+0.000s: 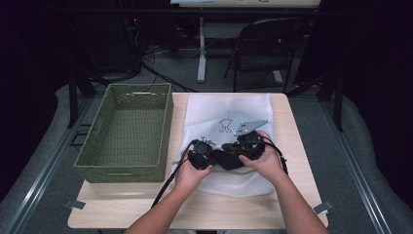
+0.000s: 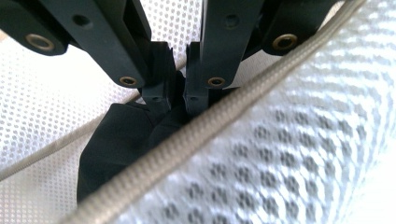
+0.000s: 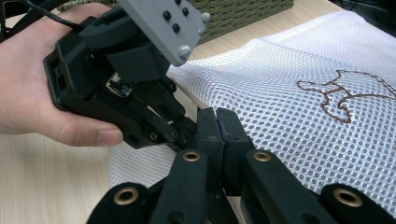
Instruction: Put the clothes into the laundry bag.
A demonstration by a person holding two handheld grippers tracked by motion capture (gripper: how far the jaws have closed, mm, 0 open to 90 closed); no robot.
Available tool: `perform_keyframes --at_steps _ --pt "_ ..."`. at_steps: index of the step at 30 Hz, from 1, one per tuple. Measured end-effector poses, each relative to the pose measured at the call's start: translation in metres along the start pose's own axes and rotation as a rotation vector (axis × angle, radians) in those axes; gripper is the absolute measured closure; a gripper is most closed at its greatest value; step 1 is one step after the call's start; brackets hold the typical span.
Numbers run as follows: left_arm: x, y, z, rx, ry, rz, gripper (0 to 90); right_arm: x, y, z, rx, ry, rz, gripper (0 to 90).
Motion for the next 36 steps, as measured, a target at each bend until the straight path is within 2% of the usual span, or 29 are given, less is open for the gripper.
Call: perform_keyframes --at_steps 10,17,18,26,36 --pt "0.002 0.004 -0.006 -0.002 -0.01 -0.005 84.2 -0.001 0.0 0.0 -0.003 0.002 -0.003 89.6" --pt "0.003 0.01 -0.01 -0.023 -0.033 -0.006 84.2 0.0 0.0 0.0 -0.008 0.008 -0.006 89.6" --pt "0.002 0.011 -0.01 -0.026 -0.046 -0.003 84.2 -0.001 0.0 0.0 -0.009 0.01 -0.006 89.6" --pt "0.003 0.015 -0.014 -0.032 -0.049 -0.019 84.2 -0.002 0.0 0.001 -0.007 0.014 -0.002 89.6" --pt "0.006 0.022 -0.016 -0.067 -0.074 -0.027 83.5 -0.002 0.003 0.002 0.002 0.011 -0.01 89.6"
Point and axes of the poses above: each handheld gripper's, and its own axes: y roughly forward along the jaws, z roughly out of its underside, x roughly to its left, the point moved 3 cm from there along y, roughly forward along the jaws, and after that the axes turned 4 degrees about -y, right-handed, at the moved point
